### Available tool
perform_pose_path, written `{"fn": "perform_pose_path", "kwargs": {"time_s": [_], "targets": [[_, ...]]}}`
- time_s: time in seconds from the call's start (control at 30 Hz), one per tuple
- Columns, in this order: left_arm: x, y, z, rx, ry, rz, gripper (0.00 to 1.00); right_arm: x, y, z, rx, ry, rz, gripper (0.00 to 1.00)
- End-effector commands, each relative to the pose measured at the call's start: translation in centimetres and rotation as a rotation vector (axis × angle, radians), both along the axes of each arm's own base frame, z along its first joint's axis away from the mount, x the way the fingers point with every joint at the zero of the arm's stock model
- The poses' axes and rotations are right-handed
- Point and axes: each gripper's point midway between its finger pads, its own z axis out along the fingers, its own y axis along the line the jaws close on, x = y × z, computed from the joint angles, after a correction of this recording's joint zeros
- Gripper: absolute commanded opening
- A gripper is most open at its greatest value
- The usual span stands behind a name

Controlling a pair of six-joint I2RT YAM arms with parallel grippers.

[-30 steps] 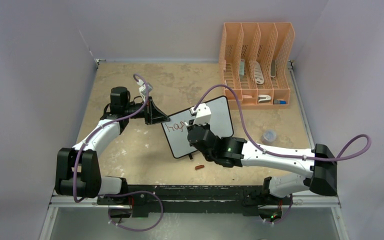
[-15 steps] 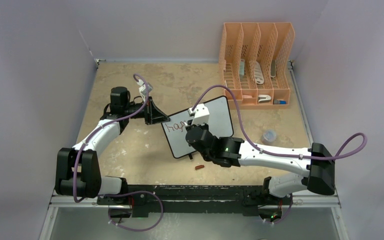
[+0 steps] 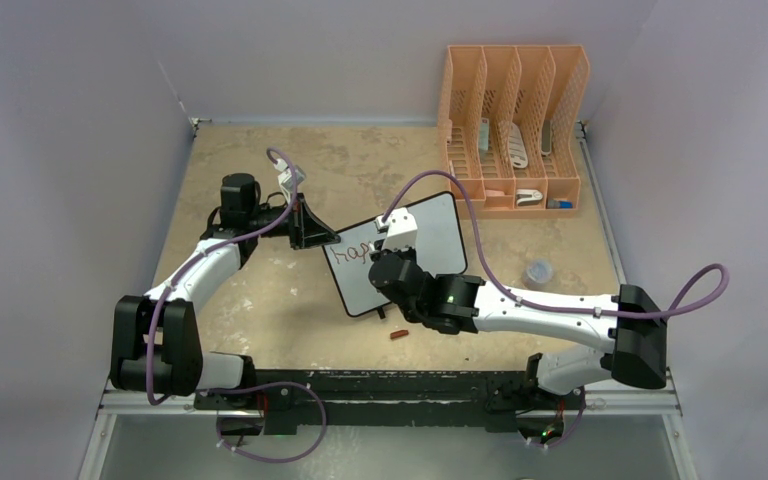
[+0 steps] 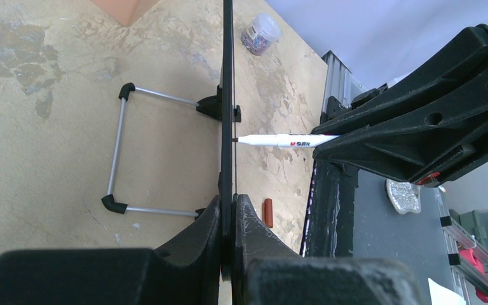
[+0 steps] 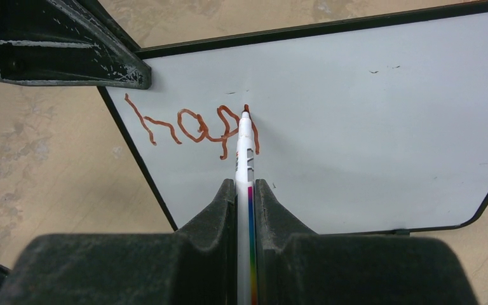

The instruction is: Write a sentence on the whiteboard

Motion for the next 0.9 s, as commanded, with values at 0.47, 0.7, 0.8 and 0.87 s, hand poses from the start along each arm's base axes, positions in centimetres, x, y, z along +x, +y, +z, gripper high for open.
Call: {"fn": "perform_pose_path", "kwargs": {"time_s": [0.47,0.7,0.8,0.87], "targets": [[-0.7,-0.6,-0.4,0.001,0.013,-0.041,0.0,1.6,-1.2,1.4,0.025,-0.059,-0.085,0.0],[-0.6,-0.6,-0.4,0.002,0.013,-0.04,0.0,1.6,-2.1,0.7,0.015,-0.041,-0.11,0.0],[-0.6,-0.6,-0.4,0.003,0.014,-0.039,0.0,1.5,-2.3,0.5,0.016,-0.033,-0.113,0.0],[-0.6,-0.6,-0.4,0.003,0.014,-0.039,0.0,1.4,-2.3,0.3,0.015,-0.026,-0.11,0.0]]}}
